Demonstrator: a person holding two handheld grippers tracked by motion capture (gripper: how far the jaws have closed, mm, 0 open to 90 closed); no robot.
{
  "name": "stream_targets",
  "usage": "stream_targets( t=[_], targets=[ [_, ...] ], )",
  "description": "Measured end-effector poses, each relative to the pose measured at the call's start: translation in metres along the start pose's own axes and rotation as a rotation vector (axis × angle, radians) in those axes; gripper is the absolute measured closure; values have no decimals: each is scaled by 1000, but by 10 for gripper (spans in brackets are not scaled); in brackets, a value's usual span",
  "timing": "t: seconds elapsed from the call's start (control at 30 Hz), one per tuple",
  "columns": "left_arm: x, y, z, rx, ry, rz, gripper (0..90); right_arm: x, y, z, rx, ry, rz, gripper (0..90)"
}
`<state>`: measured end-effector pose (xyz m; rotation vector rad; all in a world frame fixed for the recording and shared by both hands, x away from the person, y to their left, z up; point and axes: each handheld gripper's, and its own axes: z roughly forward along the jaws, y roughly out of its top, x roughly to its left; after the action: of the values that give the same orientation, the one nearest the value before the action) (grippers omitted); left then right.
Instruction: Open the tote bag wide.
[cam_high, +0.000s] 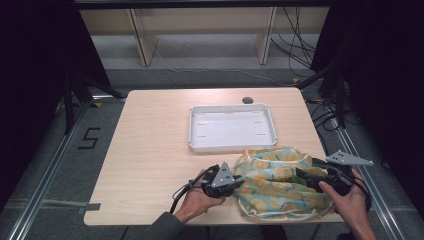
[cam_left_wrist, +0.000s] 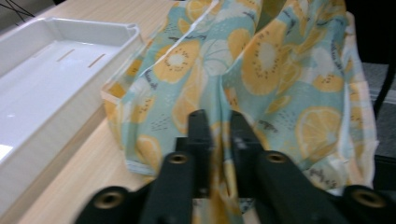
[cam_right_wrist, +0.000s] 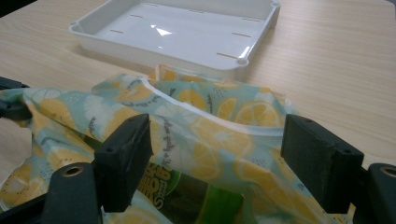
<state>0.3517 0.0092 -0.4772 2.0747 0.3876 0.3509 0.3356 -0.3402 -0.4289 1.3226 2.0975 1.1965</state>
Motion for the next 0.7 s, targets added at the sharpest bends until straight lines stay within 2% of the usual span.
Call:
stream_targets(
  t=[0.1, 0.17, 0.2, 0.23, 0.3, 0.33, 0.37, 0.4, 0.43, 0.5, 0.57, 0.6, 0.63, 0.7],
  targets=[
    [4, 1, -7, 11, -6, 49, 882, 1, 0, 1, -5, 2, 14, 257],
    [5, 1, -12, 12, -5, 40, 885, 1, 0, 0, 8, 1, 13, 257],
    [7, 1, -16, 20, -18, 47, 885, -1, 0, 0, 2, -3, -12, 257],
    [7, 0, -19, 25, -16, 38, 885, -1, 0, 1, 5, 4, -2, 257],
    [8, 0, -22, 26, -11, 51, 886, -1, 0, 1, 5, 4, -3, 257],
    [10, -2, -30, 37, -17, 48, 886, -1, 0, 2, 3, 8, -10, 257],
    [12, -3, -34, 43, -12, 51, 886, 1, -1, 1, 9, 5, 15, 257],
    [12, -5, -38, 47, -13, 40, 886, 0, 0, 1, 3, 2, -12, 258],
    [12, -5, -38, 47, -13, 40, 886, 0, 0, 1, 3, 2, -12, 258],
    [16, -11, -52, 57, -10, 49, 887, 0, 0, 2, 5, 12, -7, 257],
    [18, -16, -63, 68, -1, 35, 887, -1, 0, 2, -4, -3, -22, 257],
    [19, -19, -68, 67, 5, 31, 887, -1, -1, 2, 7, 0, -16, 257],
    [20, -22, -73, 62, 13, 4, 886, 0, -1, 2, 7, 2, -15, 257],
    [23, -28, -84, 74, 26, -6, 886, 0, 0, 2, 7, 2, -15, 257]
  ],
)
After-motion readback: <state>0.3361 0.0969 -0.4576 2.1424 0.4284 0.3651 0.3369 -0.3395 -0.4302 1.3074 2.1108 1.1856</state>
